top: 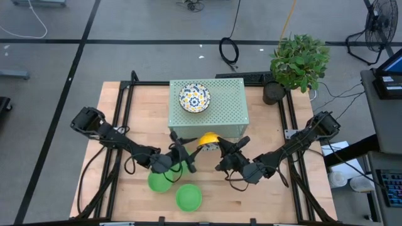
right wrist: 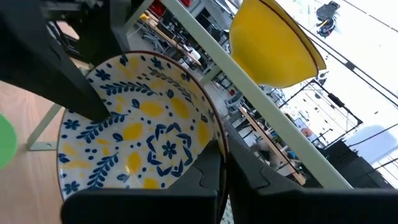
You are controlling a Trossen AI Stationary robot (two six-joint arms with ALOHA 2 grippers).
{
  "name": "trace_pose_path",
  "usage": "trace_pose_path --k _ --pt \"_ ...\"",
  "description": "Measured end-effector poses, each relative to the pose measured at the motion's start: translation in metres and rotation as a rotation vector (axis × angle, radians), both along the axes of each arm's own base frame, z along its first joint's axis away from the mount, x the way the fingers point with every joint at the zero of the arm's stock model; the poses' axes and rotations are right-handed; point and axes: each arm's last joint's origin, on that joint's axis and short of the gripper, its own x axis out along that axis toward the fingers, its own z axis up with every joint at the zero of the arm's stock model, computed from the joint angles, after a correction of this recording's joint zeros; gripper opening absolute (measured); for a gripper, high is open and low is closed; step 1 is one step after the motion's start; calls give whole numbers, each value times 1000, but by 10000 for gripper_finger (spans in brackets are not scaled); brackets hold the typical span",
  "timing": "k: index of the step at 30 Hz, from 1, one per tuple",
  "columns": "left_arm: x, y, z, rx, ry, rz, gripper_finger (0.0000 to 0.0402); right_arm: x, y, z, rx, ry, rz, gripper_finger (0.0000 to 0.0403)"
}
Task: Pick & Place Mini bowls
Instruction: Stack the yellow patterned bowl on the yellow patterned bowl on the shelf
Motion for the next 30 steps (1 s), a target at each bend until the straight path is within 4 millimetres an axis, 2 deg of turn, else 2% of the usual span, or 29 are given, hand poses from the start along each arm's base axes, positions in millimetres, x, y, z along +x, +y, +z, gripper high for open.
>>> trace_pose_path --k 4,6,8,12,13,20,25,30 --pt "0 1 -1 -31 -8 11 195 0 0 0 0 1 4 1" --pt "0 0 -1 -40 -15 8 178 0 0 0 5 -5 9 1" --pt "-1 -2 -1 -50 -21 4 143 1 1 -1 16 -12 36 1" --pt "-3 -3 -1 -68 -50 56 43 1 3 0 61 -51 85 8" --pt "-3 -2 -1 -71 -55 69 28 2 3 0 71 -59 99 12" --pt "-7 -8 1 -92 -50 20 12 -1 9 -3 71 -39 162 55" --pt "-16 -13 13 -203 -95 -60 11 -4 18 -1 64 -31 227 76" --pt "-21 -14 20 -334 -108 -162 11 -9 29 3 66 -50 335 78"
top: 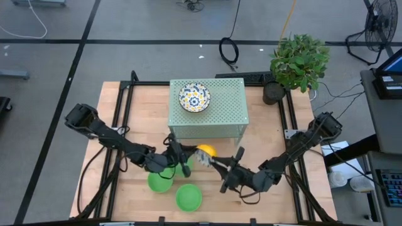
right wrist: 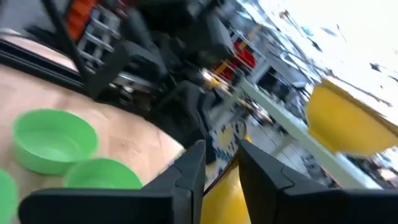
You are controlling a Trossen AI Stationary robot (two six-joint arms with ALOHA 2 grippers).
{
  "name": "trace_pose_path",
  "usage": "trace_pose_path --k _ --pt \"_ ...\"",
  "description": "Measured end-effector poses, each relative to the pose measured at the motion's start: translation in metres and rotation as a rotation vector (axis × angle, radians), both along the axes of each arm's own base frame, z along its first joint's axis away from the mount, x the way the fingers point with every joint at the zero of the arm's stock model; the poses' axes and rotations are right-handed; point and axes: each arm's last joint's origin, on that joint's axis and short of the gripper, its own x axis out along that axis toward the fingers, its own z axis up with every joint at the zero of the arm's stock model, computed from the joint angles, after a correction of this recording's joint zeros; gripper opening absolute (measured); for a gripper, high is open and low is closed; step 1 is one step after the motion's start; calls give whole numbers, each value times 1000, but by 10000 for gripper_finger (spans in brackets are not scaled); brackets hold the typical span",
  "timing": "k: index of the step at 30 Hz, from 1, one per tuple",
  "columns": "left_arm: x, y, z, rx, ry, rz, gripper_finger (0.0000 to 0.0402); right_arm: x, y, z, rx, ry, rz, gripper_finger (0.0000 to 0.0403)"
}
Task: Pick & Place Mini bowls
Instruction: Stack the yellow patterned bowl on the yellow patterned bowl on the shelf
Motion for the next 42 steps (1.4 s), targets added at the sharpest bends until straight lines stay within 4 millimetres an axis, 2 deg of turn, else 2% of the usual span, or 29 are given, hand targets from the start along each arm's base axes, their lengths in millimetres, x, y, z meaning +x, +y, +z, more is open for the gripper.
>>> trace_pose_path --k 6,9,13,16,19,24,28,30,33,37,42 --pt "-13 0 9 -141 60 -170 11 -11 17 4 -58 1 65 79" --pt "-23 -2 26 -235 57 -333 10 -16 22 3 -91 14 60 76" --pt "-38 2 48 -260 32 -467 10 -22 28 5 -87 7 59 69" --pt "-51 3 76 -280 1 -554 10 -24 27 5 -92 18 -4 64" --pt "-60 3 94 -221 -9 -570 10 -24 27 6 -88 16 -3 60" --pt "-66 -1 106 -114 -23 -544 12 -24 27 5 -88 22 9 59" --pt "-66 3 112 -119 64 -502 10 -24 27 4 -77 19 11 59" --pt "-67 10 122 -148 140 -457 10 -24 28 4 -77 19 14 59" --pt "-72 28 153 -204 212 -358 10 -23 27 4 -75 16 10 59" --pt "-83 52 206 -205 219 -295 10 -23 25 4 -80 20 4 59" --pt "-106 87 266 -204 123 -214 10 -25 24 10 -91 18 4 59"
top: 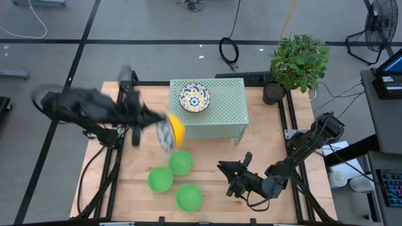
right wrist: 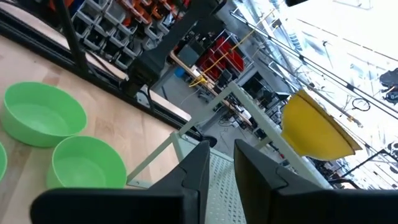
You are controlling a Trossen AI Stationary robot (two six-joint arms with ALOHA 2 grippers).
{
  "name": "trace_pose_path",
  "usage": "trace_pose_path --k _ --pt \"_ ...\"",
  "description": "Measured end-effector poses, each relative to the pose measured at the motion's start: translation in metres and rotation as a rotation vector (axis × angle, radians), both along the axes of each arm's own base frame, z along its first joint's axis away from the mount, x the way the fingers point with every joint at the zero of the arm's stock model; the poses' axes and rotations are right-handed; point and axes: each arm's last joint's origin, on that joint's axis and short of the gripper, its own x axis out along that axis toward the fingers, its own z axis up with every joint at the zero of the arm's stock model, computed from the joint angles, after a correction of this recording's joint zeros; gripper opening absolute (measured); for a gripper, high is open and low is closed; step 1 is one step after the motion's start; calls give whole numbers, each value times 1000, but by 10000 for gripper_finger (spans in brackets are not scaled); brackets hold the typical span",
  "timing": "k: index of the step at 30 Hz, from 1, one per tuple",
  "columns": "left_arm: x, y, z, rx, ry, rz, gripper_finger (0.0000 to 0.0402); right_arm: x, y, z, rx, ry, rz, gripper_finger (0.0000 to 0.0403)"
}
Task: Pick & Place Mini bowls
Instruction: Stack the yellow patterned bowl on the yellow patterned bowl on the shelf
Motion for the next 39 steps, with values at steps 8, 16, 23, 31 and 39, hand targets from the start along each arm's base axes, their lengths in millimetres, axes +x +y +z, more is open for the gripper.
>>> trace_pose_path --k 8,16,23,31,39 --pt "-8 52 47 -77 -124 152 10 -8 -7 19 22 -33 2 59" --pt "32 94 47 -147 -1 209 10 -11 -10 23 37 -23 2 59" --pt "75 140 2 -261 285 255 10 -13 -8 22 37 -17 6 59" --pt "96 175 -24 -367 380 258 10 -13 -8 20 23 -3 4 59" --pt "87 179 -32 -472 477 290 13 -13 -8 20 17 2 6 59"
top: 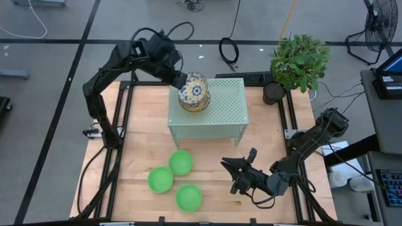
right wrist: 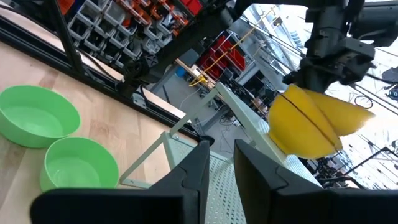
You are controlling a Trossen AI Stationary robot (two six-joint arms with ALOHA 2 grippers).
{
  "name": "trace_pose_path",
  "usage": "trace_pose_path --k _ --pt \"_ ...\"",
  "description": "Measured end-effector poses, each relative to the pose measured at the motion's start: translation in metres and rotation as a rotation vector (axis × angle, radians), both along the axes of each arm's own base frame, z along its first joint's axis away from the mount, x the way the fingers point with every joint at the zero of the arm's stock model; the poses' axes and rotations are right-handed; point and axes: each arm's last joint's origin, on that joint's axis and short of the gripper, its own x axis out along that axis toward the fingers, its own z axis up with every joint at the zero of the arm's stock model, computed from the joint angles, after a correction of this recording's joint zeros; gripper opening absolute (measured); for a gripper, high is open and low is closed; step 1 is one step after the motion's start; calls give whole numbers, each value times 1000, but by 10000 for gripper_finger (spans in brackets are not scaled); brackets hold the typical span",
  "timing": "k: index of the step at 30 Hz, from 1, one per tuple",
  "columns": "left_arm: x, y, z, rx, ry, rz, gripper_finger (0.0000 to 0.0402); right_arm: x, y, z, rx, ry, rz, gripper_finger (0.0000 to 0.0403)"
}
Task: Pick & Place Mini bowls
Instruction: Stack the yellow patterned bowl on the yellow patterned bowl on the shelf
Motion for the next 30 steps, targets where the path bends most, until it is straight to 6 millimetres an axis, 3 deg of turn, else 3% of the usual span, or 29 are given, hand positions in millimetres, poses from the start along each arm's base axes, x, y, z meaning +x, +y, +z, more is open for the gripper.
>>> trace_pose_path --k 9,19,30 --pt "-3 -11 -5 -62 77 -28 10 0 0 0 0 0 0 59" --pt "0 -17 -5 -74 61 -83 45 0 0 0 1 0 0 59" --pt "10 -12 4 14 -69 -108 48 0 0 0 0 1 0 59"
